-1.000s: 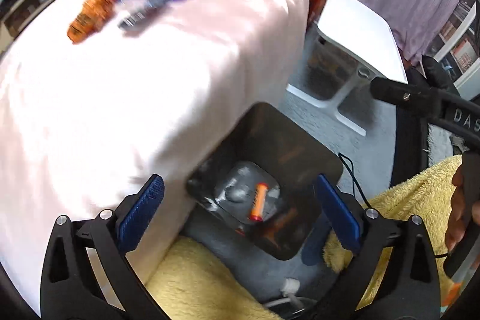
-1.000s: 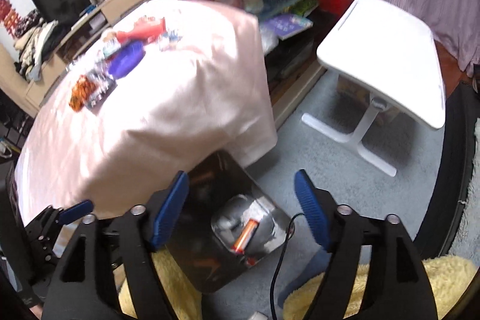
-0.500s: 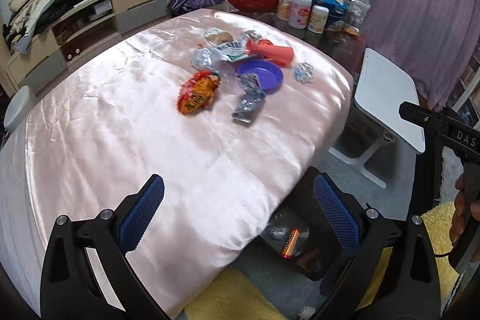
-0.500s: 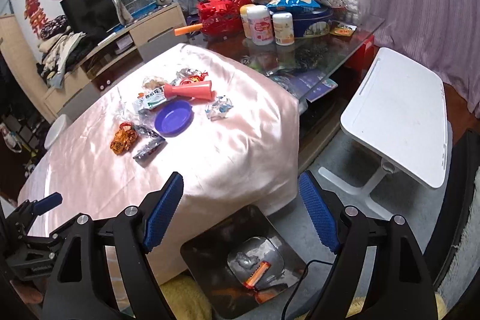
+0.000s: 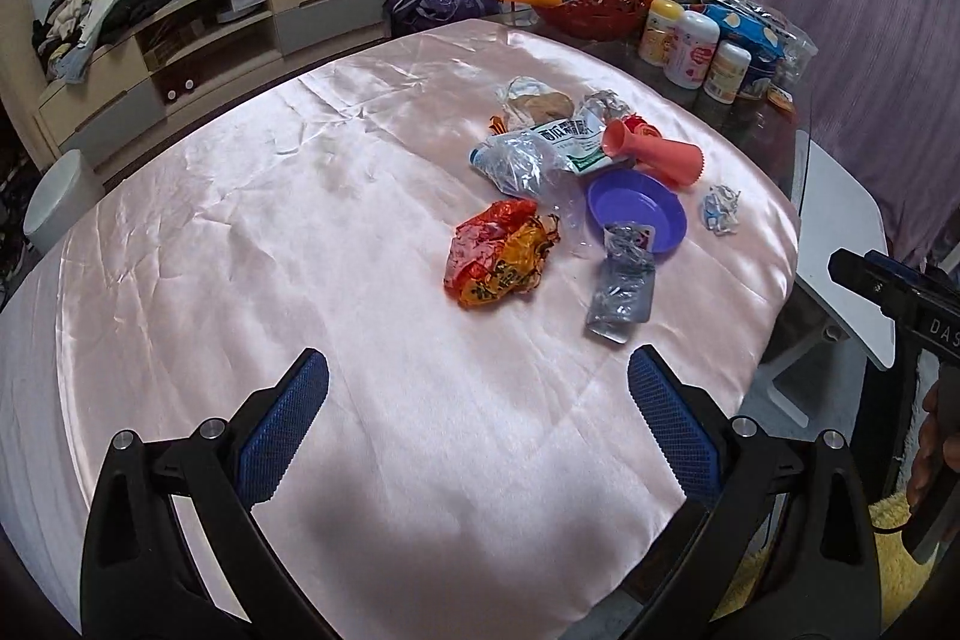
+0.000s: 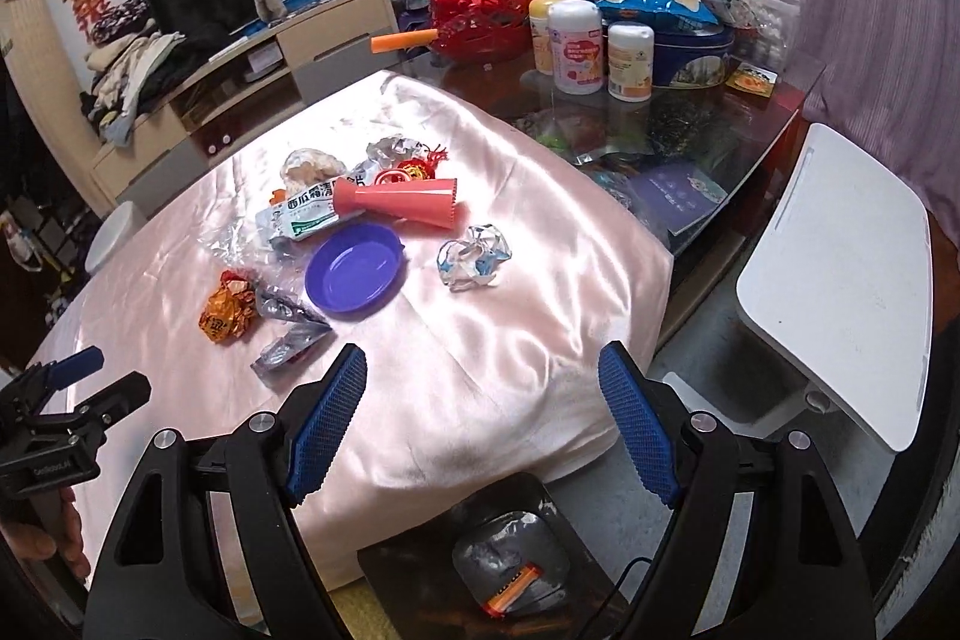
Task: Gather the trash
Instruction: 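Move both open tools back over the table toward the remaining trash, then grasp the red snack wrapper with the left tool while the right tool grasps the white-blue mask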
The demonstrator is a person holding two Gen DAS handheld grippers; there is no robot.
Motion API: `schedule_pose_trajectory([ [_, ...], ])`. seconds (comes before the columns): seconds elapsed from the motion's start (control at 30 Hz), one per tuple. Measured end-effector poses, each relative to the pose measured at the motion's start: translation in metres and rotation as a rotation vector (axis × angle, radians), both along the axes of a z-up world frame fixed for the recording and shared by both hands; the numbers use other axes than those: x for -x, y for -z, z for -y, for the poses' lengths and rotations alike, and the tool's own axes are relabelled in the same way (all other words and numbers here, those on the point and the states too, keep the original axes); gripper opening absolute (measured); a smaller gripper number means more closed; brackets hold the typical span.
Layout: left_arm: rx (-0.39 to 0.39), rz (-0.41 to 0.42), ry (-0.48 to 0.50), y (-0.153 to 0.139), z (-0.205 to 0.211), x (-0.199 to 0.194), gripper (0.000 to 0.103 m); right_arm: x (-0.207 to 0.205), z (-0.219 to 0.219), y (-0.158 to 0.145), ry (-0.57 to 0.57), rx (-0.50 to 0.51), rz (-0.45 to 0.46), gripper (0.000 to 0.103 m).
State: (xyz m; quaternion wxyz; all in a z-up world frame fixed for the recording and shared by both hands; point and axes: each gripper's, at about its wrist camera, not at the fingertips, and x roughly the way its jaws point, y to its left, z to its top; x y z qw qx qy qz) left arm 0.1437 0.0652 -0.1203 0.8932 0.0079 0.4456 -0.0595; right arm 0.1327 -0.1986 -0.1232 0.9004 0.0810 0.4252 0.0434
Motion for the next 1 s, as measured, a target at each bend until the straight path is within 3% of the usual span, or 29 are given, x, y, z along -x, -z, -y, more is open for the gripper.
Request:
schedule_pose_trajectory([
  [0.1,0.007,-0.018,-0.005,0.008,-0.001,-0.018,0.095,-0.019,-0.002,0.008,-0.007,-0.009,-0.009,0.079],
  [0.2,0.009,-0.031,-0.009,0.015,0.000,-0.033,0.093,-0.038,-0.005,0.016,-0.019,-0.018,-0.024,0.070],
  [0.53,-0.002,-0.084,-0.024,0.039,0.005,-0.077,0.081,-0.081,-0.009,0.045,-0.030,-0.050,-0.074,0.066],
  [0.73,0.009,-0.110,-0.010,0.050,0.008,-0.090,0.072,-0.094,-0.012,0.059,-0.037,-0.049,-0.092,0.054],
  [0.77,0.012,-0.117,-0.009,0.052,0.008,-0.092,0.066,-0.095,-0.013,0.060,-0.034,-0.045,-0.092,0.050],
  [0.87,0.000,-0.116,-0.012,0.055,0.008,-0.094,0.047,-0.098,-0.012,0.060,-0.034,-0.037,-0.089,0.022],
  [1.0,0.012,-0.116,-0.019,0.051,0.002,-0.090,0.042,-0.095,-0.010,0.057,-0.042,-0.036,-0.088,0.016],
])
